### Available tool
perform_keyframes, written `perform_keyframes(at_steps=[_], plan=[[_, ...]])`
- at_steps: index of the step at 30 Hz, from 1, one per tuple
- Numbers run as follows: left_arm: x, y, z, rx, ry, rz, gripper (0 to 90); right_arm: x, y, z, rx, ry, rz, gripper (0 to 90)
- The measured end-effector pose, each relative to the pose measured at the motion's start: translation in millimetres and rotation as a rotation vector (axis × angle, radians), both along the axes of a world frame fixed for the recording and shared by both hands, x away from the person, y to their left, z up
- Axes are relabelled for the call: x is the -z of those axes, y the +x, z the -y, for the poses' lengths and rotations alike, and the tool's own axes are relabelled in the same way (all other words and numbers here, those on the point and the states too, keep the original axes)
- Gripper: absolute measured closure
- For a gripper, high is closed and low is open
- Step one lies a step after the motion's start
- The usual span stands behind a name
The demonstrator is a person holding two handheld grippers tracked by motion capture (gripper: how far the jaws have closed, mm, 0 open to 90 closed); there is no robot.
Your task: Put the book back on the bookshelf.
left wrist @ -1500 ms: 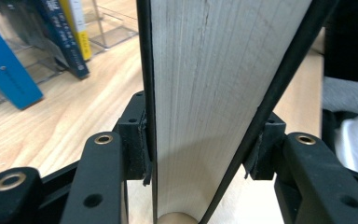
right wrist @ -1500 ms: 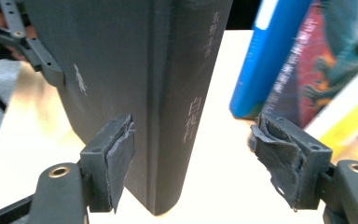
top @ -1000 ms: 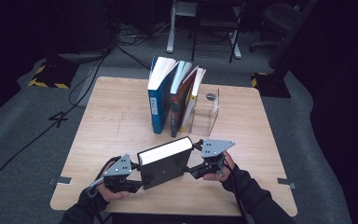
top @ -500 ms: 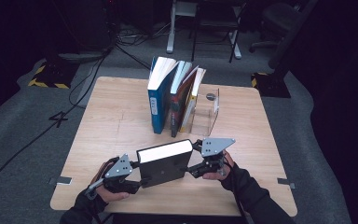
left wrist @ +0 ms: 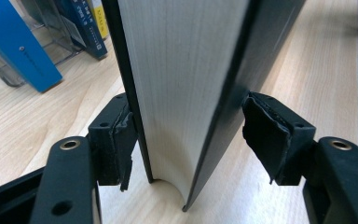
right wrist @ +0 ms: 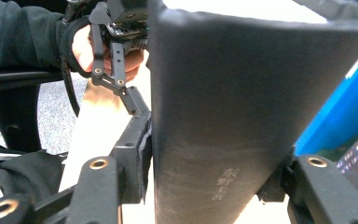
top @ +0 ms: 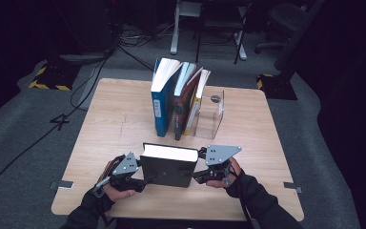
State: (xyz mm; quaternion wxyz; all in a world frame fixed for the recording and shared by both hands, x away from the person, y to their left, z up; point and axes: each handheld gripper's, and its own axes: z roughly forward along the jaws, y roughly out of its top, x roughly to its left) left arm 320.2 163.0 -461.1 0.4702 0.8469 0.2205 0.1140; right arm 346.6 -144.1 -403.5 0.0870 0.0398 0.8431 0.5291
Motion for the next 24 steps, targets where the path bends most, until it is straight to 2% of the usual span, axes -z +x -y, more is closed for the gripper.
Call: perform_keyframes(at_steps=[8, 10, 11, 13, 19, 24], plan=[[1.0, 11.6, 24.5, 0.048, -0.004, 0.012, 35.6, -3.4, -2.7, 21.6, 0.036, -0.016, -0.016, 50.1], [1.0, 18.1, 35.9, 0.071, -0.004, 0.016, 35.4, -6.0, -4.0, 35.0, 0.048, -0.031, -0.014, 50.5], [1.0, 18.1, 35.9, 0.071, -0.004, 0.016, 35.3, -6.0, -4.0, 35.0, 0.048, -0.031, -0.014, 50.5], [0.9, 25.0, 49.2, 0.085, -0.003, 0.020, 34.9, -8.1, -5.2, 47.4, 0.068, -0.041, -0.017, 50.8], [0.0, 31.8, 67.5, 0.112, 0.007, 0.028, 34.5, -12.7, -8.8, 66.2, 0.108, -0.079, -0.008, 50.2], [0.6, 35.7, 75.9, 0.118, 0.001, 0.028, 34.4, -16.0, -9.5, 71.0, 0.129, -0.102, -0.012, 49.4]])
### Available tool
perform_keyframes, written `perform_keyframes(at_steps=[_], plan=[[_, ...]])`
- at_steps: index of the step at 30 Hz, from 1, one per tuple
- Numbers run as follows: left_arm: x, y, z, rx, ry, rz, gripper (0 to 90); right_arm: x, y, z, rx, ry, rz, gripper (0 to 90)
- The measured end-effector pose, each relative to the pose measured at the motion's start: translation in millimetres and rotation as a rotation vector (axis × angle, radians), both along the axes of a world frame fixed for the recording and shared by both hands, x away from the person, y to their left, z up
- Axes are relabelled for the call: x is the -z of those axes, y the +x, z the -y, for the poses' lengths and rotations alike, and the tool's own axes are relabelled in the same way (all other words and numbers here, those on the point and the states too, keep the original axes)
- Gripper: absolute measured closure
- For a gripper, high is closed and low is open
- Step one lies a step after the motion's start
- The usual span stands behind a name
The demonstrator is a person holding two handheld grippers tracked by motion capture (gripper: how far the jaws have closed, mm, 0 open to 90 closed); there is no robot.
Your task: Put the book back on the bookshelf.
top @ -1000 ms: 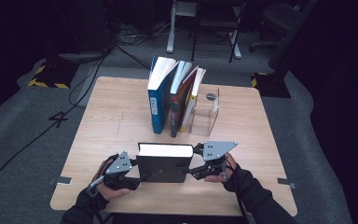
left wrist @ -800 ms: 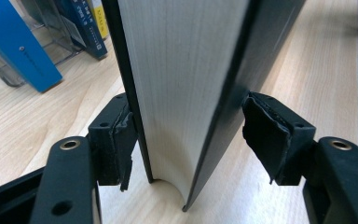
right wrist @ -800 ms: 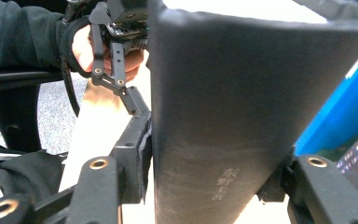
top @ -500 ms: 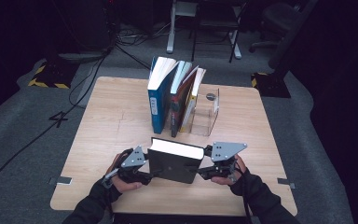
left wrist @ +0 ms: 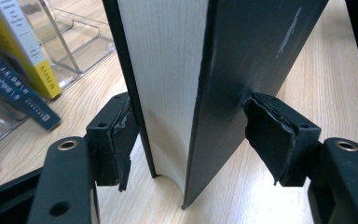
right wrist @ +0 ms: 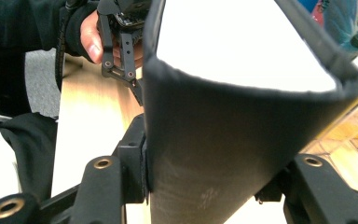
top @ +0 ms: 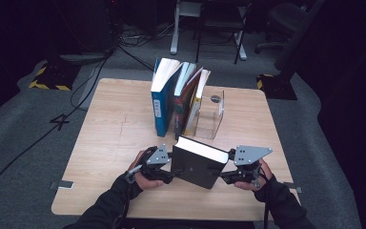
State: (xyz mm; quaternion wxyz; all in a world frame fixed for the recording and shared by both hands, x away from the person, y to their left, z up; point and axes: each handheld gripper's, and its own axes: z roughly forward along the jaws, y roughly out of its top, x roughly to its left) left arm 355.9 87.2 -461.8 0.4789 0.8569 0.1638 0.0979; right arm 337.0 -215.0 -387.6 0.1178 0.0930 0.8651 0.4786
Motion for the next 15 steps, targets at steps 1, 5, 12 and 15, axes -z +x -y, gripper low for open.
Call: perform_keyframes(at_steps=[1, 5, 12, 15], plan=[[0.2, 0.4, 1.1, 0.001, -0.001, 0.003, 34.3, -1.1, 0.2, 0.2, 0.004, -0.001, 0.001, 49.3], [1.3, 0.8, 1.7, -0.004, -0.009, -0.004, 33.9, -7.9, 2.5, -2.2, 0.013, 0.012, -0.021, 48.9], [3.3, 0.0, 6.6, -0.018, -0.002, -0.011, 30.0, -13.6, 5.9, -15.8, 0.021, 0.014, -0.026, 48.7], [3.4, -1.1, 8.8, -0.021, 0.010, -0.010, 28.0, -12.6, 4.9, -18.1, 0.029, 0.027, -0.029, 48.4]])
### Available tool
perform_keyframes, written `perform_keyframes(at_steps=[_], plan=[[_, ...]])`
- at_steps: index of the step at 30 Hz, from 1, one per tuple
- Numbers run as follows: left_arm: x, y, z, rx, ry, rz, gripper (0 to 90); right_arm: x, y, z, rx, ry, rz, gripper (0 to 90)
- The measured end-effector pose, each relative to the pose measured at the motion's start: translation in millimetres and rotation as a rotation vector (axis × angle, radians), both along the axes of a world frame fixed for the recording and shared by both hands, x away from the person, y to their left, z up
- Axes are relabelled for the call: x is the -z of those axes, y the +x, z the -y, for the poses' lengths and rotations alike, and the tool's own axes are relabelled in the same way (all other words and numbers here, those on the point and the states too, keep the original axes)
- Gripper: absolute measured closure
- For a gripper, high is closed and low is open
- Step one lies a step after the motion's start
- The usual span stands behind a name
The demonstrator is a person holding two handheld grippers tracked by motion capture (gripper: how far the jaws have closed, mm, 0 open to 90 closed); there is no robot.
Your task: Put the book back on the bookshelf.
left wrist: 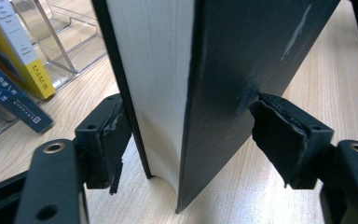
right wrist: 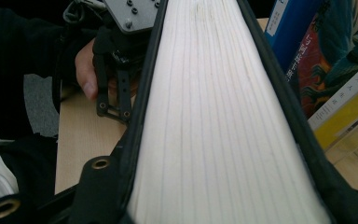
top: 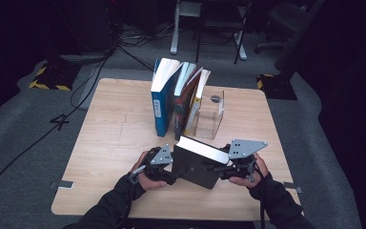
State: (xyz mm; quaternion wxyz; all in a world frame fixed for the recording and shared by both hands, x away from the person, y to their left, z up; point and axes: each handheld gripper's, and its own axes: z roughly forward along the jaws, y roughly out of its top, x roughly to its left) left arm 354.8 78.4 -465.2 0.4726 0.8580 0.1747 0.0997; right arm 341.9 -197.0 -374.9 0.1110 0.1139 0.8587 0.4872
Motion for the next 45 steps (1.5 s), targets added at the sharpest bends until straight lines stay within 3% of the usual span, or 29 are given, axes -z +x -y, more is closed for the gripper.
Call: perform_keyframes(at_steps=[8, 14, 21, 26, 31, 37, 40, 45], plan=[[1.8, 0.4, -11.7, -0.042, 0.019, -0.019, 25.2, 2.6, -0.7, -2.8, 0.048, 0.044, -0.010, 44.6], [4.2, -1.9, -32.2, -0.120, 0.040, -0.069, 23.5, 2.9, -0.4, -2.5, 0.063, 0.044, -0.016, 45.0], [17.8, -20.6, -68.6, -0.201, 0.151, -0.068, 20.2, 1.9, -2.9, 2.0, 0.054, 0.050, -0.031, 51.2], [24.5, -30.5, -84.1, -0.229, 0.186, -0.082, 19.9, 1.8, -6.7, 10.5, 0.065, 0.055, -0.029, 51.9], [27.4, -29.6, -86.6, -0.252, 0.181, -0.087, 19.6, 1.2, -7.4, 20.9, 0.071, 0.052, -0.029, 52.4], [36.8, -24.0, -82.8, -0.254, 0.227, -0.104, 19.1, -0.8, -3.9, 34.8, 0.105, 0.059, -0.035, 52.7], [39.3, -19.6, -85.4, -0.271, 0.201, -0.142, 16.6, -1.8, -2.2, 41.1, 0.132, 0.057, -0.032, 52.8], [39.4, -17.5, -86.5, -0.285, 0.202, -0.143, 15.8, -4.5, 0.0, 49.6, 0.183, 0.051, -0.016, 53.2]])
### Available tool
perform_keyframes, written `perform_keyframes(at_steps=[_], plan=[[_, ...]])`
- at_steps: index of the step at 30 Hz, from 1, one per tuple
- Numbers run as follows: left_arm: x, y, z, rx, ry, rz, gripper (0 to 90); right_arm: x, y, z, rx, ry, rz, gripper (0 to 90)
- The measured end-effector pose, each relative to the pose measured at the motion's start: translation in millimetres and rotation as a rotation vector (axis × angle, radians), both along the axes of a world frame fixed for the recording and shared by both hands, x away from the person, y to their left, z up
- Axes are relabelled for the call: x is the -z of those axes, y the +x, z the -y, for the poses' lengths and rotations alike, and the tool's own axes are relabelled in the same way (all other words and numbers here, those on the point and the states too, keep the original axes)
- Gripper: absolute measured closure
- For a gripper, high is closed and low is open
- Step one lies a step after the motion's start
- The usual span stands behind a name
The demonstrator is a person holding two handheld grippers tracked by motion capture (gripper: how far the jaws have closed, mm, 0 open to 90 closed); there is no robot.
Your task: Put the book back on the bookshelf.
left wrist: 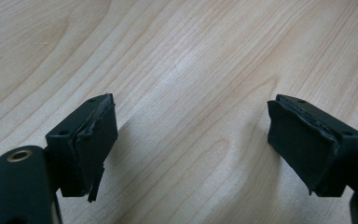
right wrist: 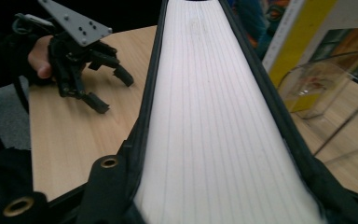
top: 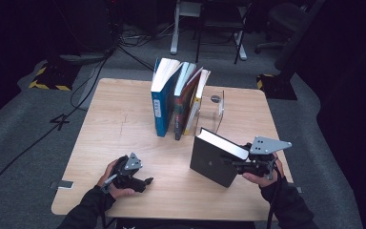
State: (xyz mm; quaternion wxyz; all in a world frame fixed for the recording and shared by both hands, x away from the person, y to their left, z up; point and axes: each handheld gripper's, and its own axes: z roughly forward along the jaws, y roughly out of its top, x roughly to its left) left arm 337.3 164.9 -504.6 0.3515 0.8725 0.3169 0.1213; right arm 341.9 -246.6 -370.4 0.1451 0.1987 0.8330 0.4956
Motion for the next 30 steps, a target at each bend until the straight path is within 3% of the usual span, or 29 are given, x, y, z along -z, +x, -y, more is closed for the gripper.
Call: perform_keyframes(at_steps=[5, 7, 17, 24, 30], plan=[[0.3, 1.3, -0.4, 0.015, -0.002, 0.001, 15.7, -1.9, 7.2, 6.3, 0.090, 0.010, 0.017, 53.6], [0.3, 1.8, -0.4, 0.018, -0.004, -0.001, 15.6, -3.2, 10.2, 4.5, 0.116, -0.002, 0.045, 53.6], [0.3, 2.8, -0.6, 0.026, -0.003, -0.001, 15.5, -13.7, 29.8, -8.0, 0.193, -0.047, 0.106, 53.6], [0.4, 2.6, -0.4, 0.025, -0.006, -0.001, 15.5, -18.7, 43.9, -20.8, 0.251, -0.048, 0.134, 53.6], [0.4, 2.8, -0.2, 0.024, -0.007, -0.002, 15.5, -17.5, 61.7, -27.5, 0.344, -0.017, 0.139, 53.6]])
